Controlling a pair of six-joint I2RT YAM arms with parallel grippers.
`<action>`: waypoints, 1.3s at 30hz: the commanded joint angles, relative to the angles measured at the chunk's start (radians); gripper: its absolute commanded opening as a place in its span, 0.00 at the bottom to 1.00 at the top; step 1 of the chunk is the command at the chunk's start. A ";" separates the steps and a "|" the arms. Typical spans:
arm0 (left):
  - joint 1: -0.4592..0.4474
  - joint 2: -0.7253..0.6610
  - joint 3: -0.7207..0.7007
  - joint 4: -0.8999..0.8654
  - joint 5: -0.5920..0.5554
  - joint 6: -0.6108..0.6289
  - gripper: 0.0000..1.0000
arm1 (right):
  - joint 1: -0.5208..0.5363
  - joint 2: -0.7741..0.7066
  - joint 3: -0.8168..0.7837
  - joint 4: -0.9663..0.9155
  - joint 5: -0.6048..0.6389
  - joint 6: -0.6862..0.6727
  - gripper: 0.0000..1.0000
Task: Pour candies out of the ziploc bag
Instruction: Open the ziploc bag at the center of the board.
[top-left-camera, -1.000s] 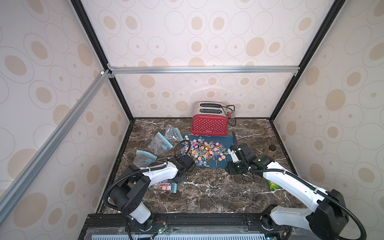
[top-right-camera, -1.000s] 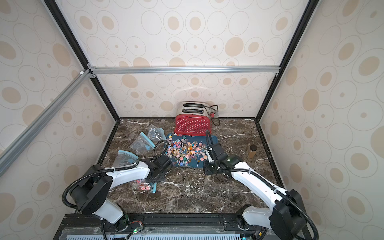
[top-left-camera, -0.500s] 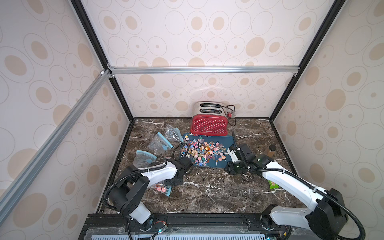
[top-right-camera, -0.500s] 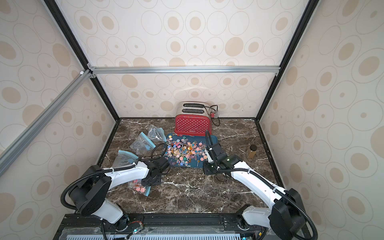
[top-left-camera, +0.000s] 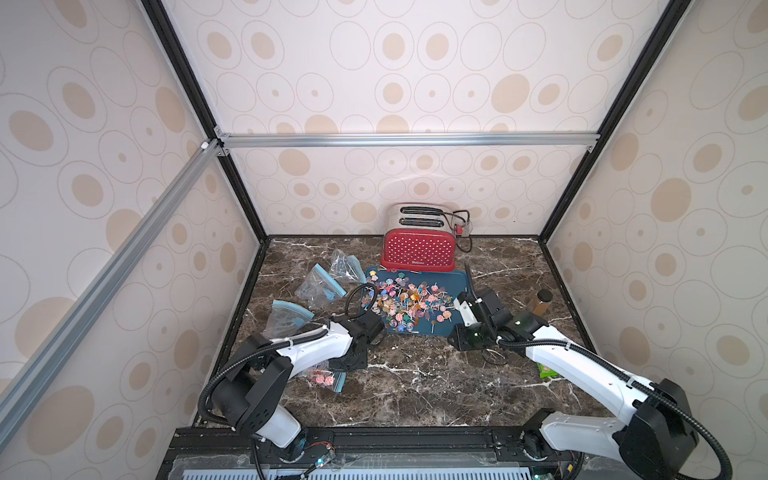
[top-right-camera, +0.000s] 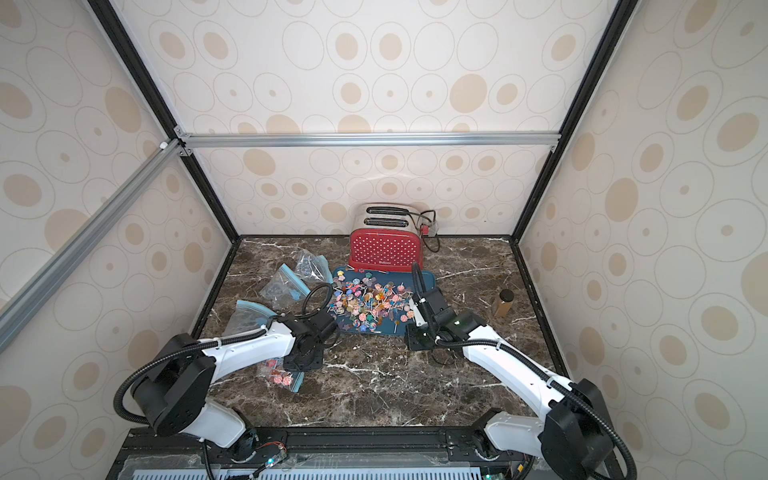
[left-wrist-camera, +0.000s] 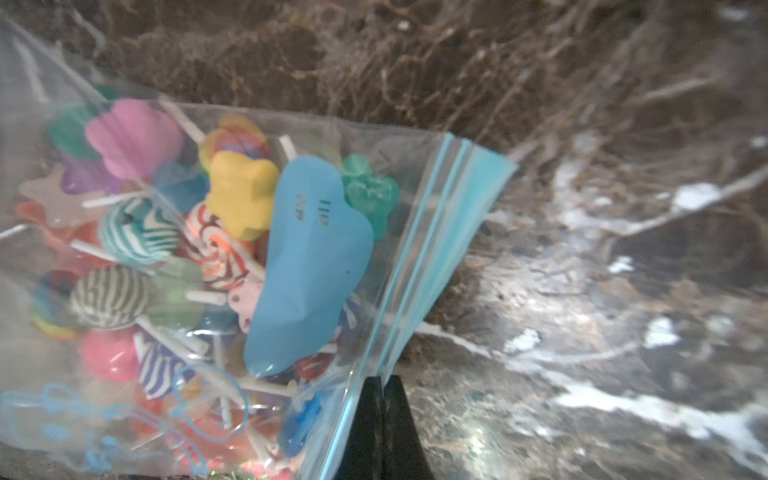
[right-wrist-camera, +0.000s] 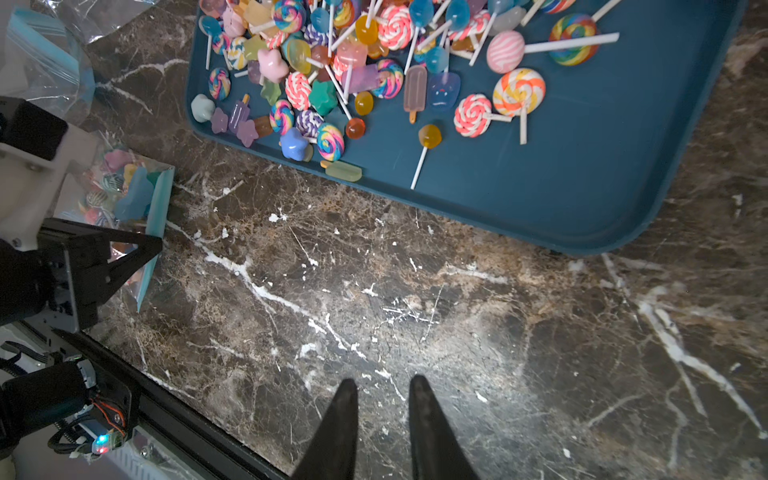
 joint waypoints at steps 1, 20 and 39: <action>-0.023 -0.043 0.059 -0.014 0.112 0.027 0.00 | -0.002 0.022 -0.010 0.022 -0.031 0.002 0.25; -0.092 0.040 0.107 0.077 0.204 0.026 0.00 | 0.123 0.178 -0.005 0.190 -0.138 0.092 0.28; -0.092 0.045 0.089 0.105 0.257 0.039 0.25 | 0.167 0.218 0.024 0.188 -0.110 0.117 0.30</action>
